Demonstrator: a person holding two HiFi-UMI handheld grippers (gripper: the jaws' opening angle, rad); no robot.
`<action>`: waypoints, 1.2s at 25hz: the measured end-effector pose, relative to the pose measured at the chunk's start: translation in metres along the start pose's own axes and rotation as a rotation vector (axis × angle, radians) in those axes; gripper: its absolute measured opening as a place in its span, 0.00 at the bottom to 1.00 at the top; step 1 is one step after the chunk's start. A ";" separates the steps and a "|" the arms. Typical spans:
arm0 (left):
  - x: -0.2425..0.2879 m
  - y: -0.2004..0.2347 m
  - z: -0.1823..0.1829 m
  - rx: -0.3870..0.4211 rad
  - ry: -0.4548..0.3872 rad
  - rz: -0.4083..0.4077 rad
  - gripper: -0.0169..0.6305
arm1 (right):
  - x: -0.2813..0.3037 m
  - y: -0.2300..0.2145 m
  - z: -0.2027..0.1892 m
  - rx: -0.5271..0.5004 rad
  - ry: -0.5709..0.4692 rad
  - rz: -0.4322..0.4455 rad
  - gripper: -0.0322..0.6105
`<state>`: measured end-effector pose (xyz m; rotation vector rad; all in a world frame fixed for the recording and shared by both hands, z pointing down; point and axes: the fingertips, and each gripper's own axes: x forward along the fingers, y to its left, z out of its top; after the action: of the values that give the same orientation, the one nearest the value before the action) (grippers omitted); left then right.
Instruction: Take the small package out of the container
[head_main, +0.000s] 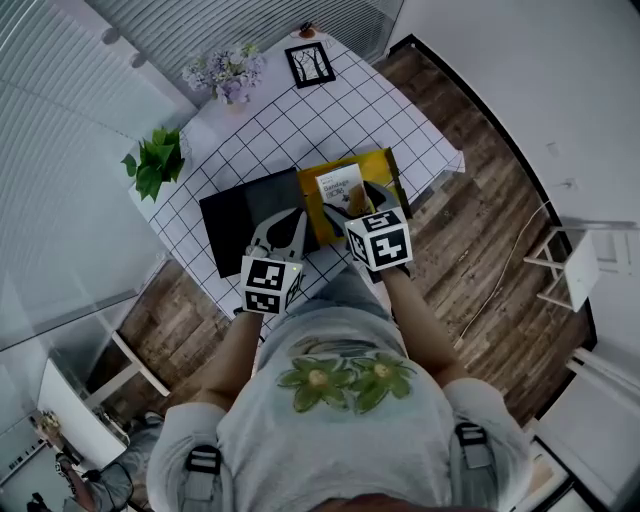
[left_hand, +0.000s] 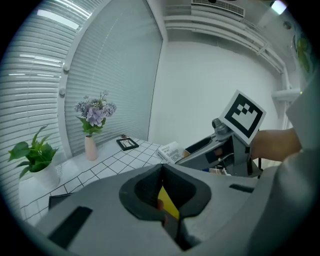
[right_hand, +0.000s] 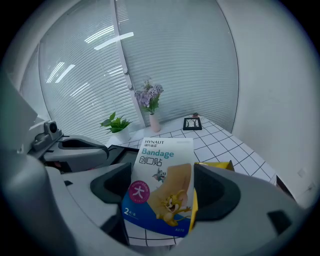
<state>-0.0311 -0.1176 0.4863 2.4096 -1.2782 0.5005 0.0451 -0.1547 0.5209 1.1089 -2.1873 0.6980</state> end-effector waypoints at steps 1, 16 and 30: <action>-0.001 0.000 0.000 0.001 0.000 0.000 0.04 | -0.002 0.001 0.002 -0.002 -0.010 -0.001 0.62; -0.011 -0.003 0.004 0.018 -0.013 0.012 0.04 | -0.041 0.011 0.024 -0.041 -0.111 -0.002 0.62; -0.027 -0.008 0.016 -0.012 -0.060 0.029 0.04 | -0.065 0.034 0.026 -0.094 -0.167 0.012 0.62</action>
<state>-0.0368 -0.1017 0.4583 2.4159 -1.3394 0.4310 0.0416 -0.1205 0.4510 1.1425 -2.3424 0.5175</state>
